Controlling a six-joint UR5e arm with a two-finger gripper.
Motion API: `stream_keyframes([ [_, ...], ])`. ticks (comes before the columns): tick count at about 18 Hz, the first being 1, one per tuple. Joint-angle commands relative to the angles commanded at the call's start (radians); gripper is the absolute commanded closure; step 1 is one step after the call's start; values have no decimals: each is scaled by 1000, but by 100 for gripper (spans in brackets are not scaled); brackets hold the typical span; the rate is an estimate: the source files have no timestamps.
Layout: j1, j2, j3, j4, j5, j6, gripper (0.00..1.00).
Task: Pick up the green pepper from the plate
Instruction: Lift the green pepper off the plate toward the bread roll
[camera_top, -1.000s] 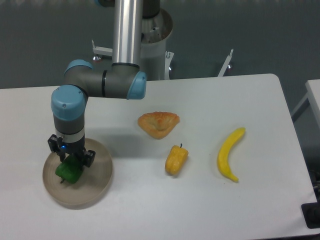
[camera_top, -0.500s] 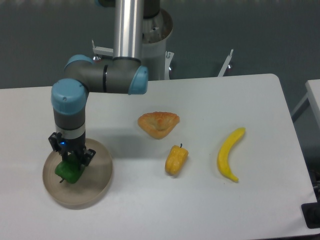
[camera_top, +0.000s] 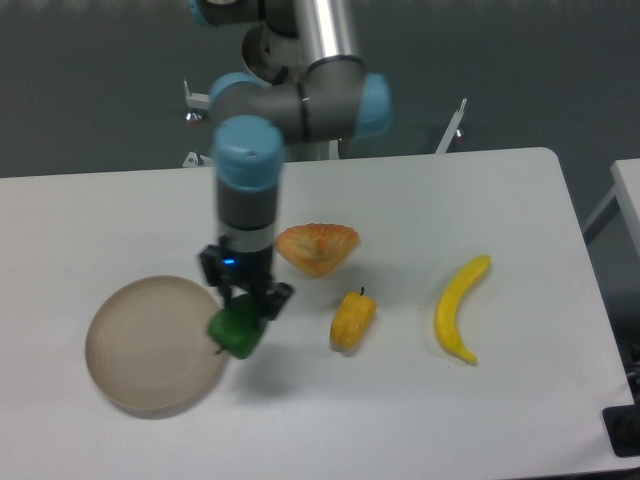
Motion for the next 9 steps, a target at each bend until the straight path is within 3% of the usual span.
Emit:
stream_keyframes([
  [5, 101, -1, 15, 0, 6, 216, 72],
  [9, 127, -20, 31, 0, 34, 264, 72],
])
